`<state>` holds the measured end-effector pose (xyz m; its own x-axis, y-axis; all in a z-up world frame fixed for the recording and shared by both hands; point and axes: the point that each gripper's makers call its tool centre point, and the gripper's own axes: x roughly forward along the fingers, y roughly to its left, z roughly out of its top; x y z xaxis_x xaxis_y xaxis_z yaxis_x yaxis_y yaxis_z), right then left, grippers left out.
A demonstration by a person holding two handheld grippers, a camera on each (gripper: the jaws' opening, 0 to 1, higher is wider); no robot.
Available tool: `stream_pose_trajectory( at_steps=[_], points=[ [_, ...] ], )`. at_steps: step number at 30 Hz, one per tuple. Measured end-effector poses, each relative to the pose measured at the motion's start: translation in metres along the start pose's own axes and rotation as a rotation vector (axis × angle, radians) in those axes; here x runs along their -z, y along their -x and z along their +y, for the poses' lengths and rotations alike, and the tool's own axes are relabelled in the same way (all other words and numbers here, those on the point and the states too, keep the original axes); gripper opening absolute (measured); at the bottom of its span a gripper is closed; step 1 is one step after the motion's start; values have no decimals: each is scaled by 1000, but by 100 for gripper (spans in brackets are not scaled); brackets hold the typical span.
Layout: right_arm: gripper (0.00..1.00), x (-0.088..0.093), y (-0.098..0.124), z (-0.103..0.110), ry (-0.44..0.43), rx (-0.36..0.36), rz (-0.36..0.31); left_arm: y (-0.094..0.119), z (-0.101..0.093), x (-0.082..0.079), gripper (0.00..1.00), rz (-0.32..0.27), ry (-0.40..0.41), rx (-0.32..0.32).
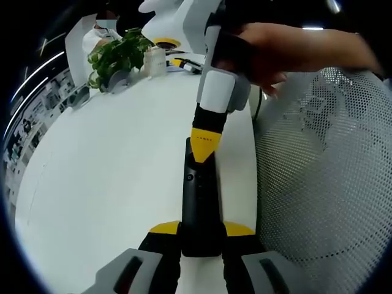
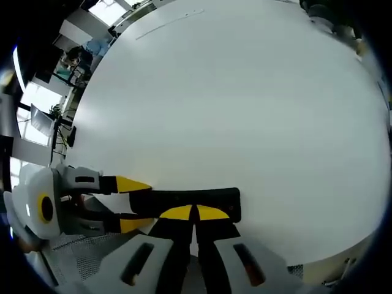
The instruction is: Press the specified remote control buttons in sequence, fully releasing each button before pressing the next.
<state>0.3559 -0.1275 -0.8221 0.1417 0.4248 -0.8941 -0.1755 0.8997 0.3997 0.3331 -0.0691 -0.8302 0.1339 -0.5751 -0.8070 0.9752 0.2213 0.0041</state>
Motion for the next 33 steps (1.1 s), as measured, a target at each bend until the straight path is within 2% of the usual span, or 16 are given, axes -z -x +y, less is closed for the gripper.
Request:
stream_pose_trajectory(
  at_steps=[4, 11, 19, 27, 29, 33],
  points=[
    [0, -2, -1, 0, -1, -5, -7, -2, -4, -1, 25, -2, -14, 9],
    [0, -14, 3, 8, 9, -53, -91, -5, -18, -5, 25, -14, -64, 52],
    [0, -11, 1, 8, 24, -43, -81, -5, -23, -7, 25, -11, -98, 72],
    [0, -10, 2, 6, -31, -69, -74, -5, -23, -8, 25, -6, -99, 73],
    [0, -7, 2, 7, -53, -76, -53, -5, -22, -7, 25, -6, -98, 73],
    [0, -6, 5, 6, -60, -62, -42, -4, -23, -8, 25, -6, -97, 73]
  ],
)
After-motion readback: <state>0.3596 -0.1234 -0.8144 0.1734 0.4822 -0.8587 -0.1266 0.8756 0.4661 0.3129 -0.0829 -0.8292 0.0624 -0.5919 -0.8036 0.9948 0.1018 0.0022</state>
